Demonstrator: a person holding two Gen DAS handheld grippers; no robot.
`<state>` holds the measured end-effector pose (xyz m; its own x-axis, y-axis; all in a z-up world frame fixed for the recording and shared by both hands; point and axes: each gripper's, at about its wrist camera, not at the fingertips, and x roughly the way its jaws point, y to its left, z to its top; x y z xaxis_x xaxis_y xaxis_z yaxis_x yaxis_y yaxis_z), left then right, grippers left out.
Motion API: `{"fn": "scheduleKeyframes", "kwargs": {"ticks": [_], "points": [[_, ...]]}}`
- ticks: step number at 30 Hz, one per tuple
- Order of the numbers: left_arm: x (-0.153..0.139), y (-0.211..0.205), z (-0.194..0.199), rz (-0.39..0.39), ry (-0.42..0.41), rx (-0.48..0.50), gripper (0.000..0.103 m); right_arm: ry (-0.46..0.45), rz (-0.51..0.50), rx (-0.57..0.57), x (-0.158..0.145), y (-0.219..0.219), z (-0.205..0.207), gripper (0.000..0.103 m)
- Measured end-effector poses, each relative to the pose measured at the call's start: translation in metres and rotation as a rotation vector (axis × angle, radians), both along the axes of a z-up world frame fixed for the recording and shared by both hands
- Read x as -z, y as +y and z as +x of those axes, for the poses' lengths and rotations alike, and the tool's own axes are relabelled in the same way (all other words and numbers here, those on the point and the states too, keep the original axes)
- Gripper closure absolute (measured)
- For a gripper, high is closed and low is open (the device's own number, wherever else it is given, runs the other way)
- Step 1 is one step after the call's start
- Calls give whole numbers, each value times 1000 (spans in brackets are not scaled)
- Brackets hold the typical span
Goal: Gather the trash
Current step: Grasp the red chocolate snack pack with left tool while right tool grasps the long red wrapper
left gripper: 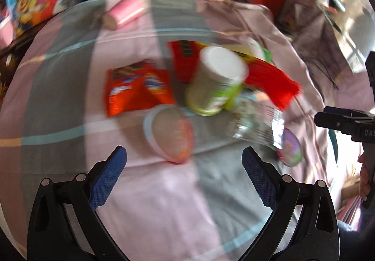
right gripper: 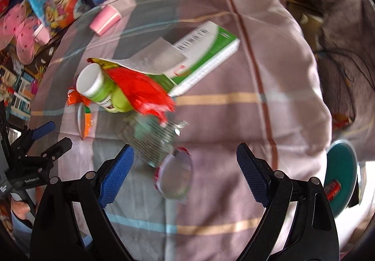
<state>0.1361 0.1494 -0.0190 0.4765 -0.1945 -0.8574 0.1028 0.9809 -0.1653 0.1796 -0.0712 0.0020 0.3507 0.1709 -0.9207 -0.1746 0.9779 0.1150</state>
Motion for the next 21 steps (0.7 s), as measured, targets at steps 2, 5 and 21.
{"fn": "scheduleKeyframes", "kwargs": {"ticks": [2,5,21], "points": [[4,19,6,-14,6,-29,4,-7,-18,-20,0,14,9,18],[8,40,12,-26,15,-55,4,-15,-45,-45,2,34,23,18],[11,57,75,-48,56,-26,4,-30,-126,-84,16,80,61,39]]}}
